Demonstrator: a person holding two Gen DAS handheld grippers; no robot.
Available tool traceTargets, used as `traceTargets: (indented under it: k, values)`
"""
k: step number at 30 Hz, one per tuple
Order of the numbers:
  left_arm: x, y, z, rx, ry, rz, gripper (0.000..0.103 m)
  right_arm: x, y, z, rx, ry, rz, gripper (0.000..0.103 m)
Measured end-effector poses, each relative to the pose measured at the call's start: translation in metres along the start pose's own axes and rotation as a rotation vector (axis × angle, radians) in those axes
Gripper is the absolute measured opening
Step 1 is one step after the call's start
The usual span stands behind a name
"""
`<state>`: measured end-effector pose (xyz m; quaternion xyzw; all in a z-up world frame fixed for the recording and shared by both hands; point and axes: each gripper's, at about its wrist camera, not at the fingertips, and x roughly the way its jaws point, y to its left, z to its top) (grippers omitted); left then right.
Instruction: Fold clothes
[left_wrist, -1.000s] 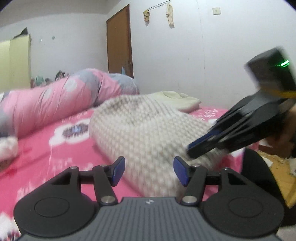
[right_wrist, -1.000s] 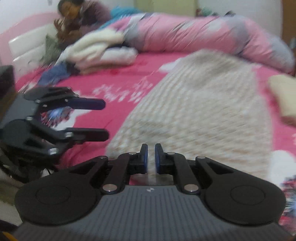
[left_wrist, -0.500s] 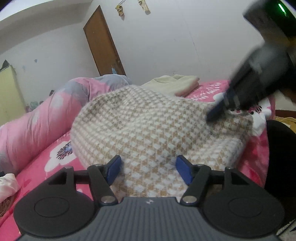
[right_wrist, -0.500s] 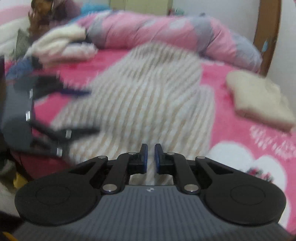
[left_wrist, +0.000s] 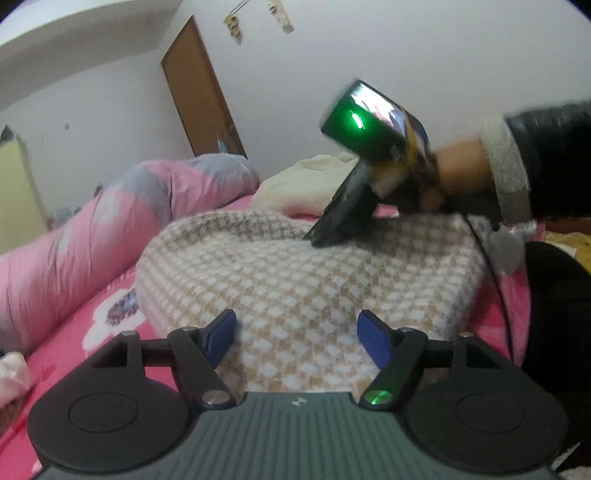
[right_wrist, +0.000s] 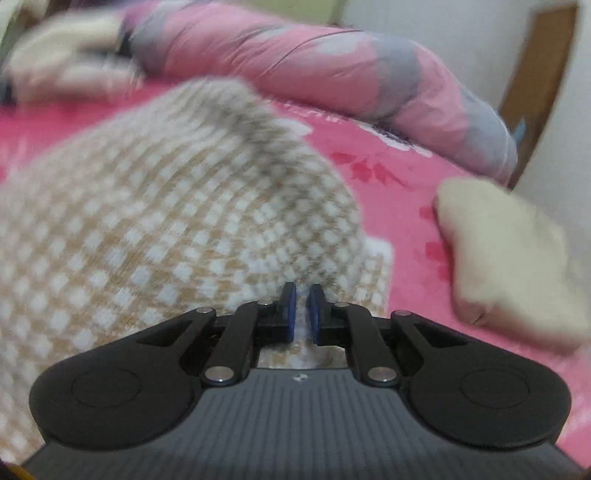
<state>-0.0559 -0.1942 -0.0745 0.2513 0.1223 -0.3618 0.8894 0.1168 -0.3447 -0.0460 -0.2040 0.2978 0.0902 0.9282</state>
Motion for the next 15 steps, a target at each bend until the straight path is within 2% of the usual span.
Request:
traceTargets:
  k: [4,8,9,11,13,15]
  values:
    - [0.001,0.005,-0.003,-0.005,-0.022,-0.031,0.075,0.002,-0.014,0.012,0.002,0.027,0.001,0.008]
    - [0.001,0.004,-0.008,-0.006,-0.040,-0.030,0.075,-0.021,-0.028,0.054,0.056,-0.134,0.073,0.009]
    - [0.000,0.004,-0.010,-0.006,-0.044,-0.030,0.075,-0.008,-0.031,0.058,0.082,-0.130,0.122,0.009]
    - [0.000,0.005,-0.012,-0.014,-0.055,-0.033,0.075,0.044,-0.030,0.049,0.096,-0.027,0.149,0.008]
    - [0.001,0.004,-0.013,-0.010,-0.065,-0.039,0.075,0.100,-0.027,0.019,0.149,0.086,0.164,0.006]
    - [0.000,0.003,-0.015,0.006,-0.076,-0.037,0.076,0.098,-0.045,0.021,0.278,0.081,0.206,0.003]
